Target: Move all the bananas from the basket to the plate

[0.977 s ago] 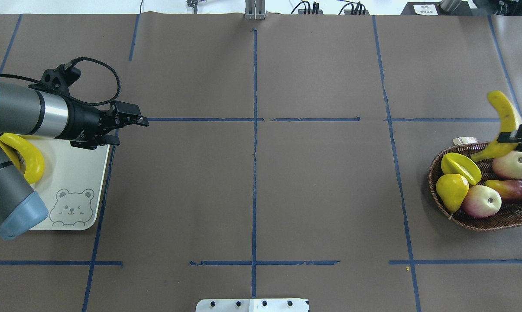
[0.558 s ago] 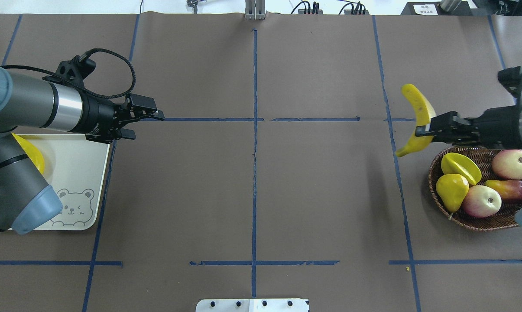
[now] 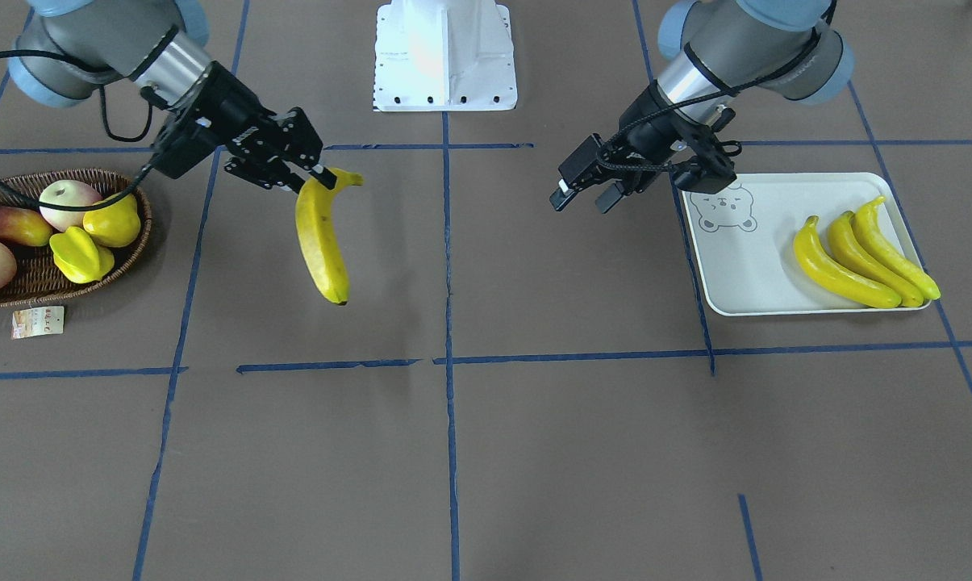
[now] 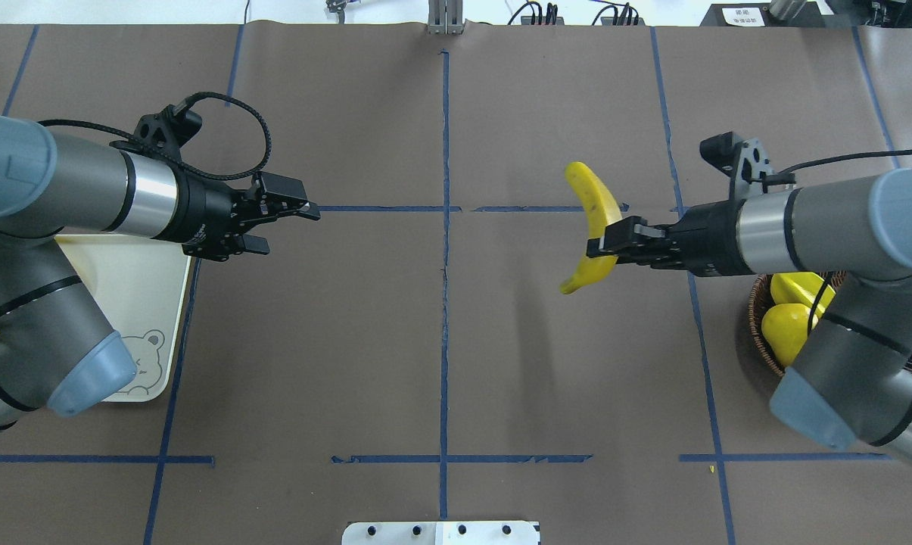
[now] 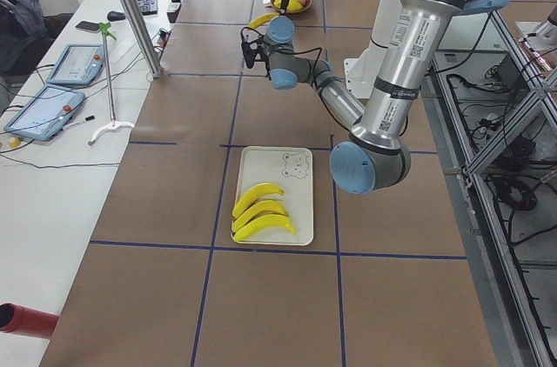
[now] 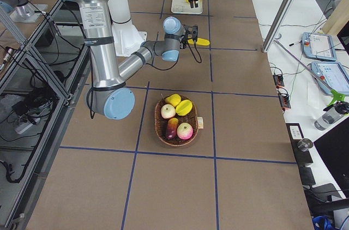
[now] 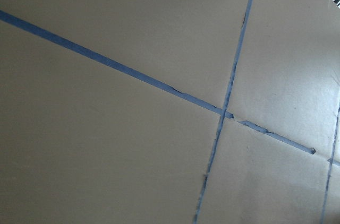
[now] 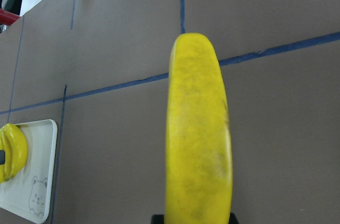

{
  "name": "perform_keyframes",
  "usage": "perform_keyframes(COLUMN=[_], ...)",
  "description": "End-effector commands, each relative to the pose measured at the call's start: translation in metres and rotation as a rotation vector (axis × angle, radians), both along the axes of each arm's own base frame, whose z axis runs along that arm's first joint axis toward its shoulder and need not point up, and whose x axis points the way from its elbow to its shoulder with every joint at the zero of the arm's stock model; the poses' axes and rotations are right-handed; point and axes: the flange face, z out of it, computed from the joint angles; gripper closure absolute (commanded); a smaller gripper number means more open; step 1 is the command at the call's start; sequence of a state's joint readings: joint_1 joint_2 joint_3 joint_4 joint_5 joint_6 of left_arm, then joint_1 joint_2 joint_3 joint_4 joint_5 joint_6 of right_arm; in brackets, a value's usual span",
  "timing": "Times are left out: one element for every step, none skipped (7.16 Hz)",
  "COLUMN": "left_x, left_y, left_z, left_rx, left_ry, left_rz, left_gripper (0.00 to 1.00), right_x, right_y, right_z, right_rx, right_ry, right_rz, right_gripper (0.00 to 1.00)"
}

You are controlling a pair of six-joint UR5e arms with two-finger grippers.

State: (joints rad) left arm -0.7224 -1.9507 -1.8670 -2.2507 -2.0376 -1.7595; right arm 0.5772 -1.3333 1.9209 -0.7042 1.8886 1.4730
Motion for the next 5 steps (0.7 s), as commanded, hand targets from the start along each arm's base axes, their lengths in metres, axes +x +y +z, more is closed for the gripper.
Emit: perform_keyframes(left_x=[0.018,0.032,0.045,0.055,0.066], left_y=[0.005,0.003,-0.003,-0.005,-0.005], left_z=[-0.03,-0.044,-0.047,-0.045,-0.039], left_rx=[-0.073,-0.11,-0.146,-0.156,-0.165], left_ry=[0.062,0.083,0.085,0.076,0.061], left_rz=[0.005,0.009,0.009,0.015,0.023], left_gripper=[0.0,0.0,0.0,0.0,0.0], right_x=[-0.09,-0.121,-0.126,-0.128,-0.129], right_y=[0.015,0.016,0.022,0.026,0.028], right_z=[-0.05,-0.074,-0.08,-0.085,-0.091], right_rx=[0.038,0.048,0.054,0.058,0.061], right_ry=[-0.046,-0.066,-0.079,-0.089,-0.098], right_rz=[0.027,0.041,0.037,0.031,0.028], right_gripper=[0.97,0.97,0.97,0.97,0.97])
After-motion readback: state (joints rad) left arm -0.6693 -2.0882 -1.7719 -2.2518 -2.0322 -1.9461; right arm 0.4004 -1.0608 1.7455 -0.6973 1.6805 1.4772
